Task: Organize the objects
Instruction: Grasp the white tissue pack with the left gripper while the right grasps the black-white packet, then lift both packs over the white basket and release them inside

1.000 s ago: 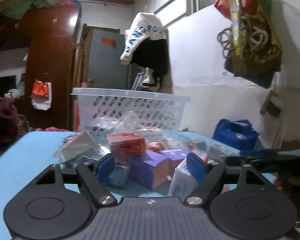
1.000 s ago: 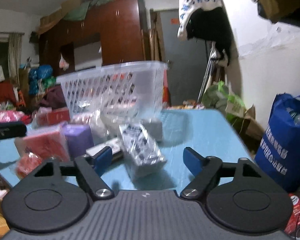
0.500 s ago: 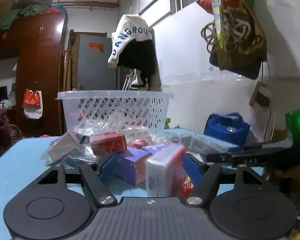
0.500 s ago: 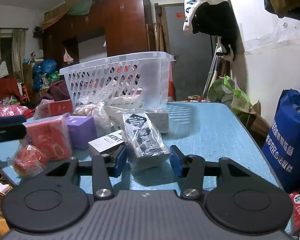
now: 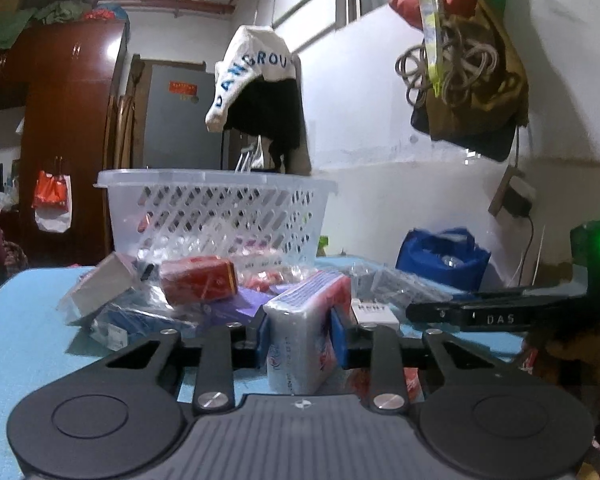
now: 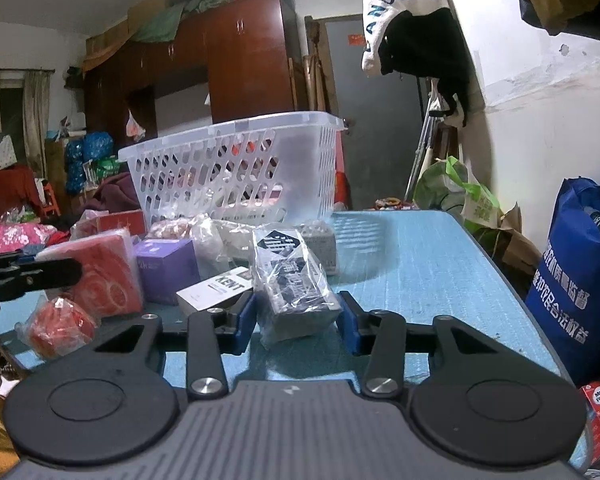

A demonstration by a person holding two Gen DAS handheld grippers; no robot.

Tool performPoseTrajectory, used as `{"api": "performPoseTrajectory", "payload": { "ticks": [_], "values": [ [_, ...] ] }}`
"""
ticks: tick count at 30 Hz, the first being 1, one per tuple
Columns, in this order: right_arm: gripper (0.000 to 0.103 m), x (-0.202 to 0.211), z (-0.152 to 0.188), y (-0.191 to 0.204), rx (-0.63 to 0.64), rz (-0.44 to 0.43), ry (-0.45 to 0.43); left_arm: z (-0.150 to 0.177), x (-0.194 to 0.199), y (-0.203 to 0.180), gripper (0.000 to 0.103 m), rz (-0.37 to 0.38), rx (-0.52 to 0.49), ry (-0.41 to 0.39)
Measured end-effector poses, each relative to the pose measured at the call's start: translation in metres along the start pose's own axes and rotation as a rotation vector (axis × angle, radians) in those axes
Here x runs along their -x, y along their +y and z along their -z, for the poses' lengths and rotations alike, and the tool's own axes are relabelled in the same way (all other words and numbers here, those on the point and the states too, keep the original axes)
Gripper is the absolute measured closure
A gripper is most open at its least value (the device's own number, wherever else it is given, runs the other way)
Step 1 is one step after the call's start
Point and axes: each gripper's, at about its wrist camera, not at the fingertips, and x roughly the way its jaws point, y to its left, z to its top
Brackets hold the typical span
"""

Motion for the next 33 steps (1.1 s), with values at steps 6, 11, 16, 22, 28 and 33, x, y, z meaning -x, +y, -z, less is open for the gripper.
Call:
{"api": "performPoseTrajectory", "payload": {
  "ticks": [6,11,16,22,28,33],
  "values": [
    [0.057,0.016,-0.006,0.006,0.002,0.009,-0.069,-0.007,0.017,0.016,0.069,0.001,0.041,-0.062],
    [0.057,0.022,-0.014,0.013,0.009,0.003,-0.097,-0.014,0.023,0.028,0.069,-0.001,0.081,-0.091],
    [0.057,0.017,-0.044,0.024,0.028,-0.023,-0.158,-0.041,0.017,0.040,0.069,0.011,0.122,-0.106],
    [0.056,-0.042,-0.117,0.048,0.073,-0.045,-0.219,-0.122,-0.036,0.074,0.069,-0.093,0.138,-0.149],
    [0.056,-0.119,-0.147,0.062,0.139,0.025,-0.138,-0.152,-0.115,0.099,0.068,-0.229,0.118,-0.028],
    [0.003,-0.110,-0.140,0.066,0.166,0.049,-0.156,-0.140,-0.127,0.096,0.035,-0.277,0.076,0.034]
  ]
}}
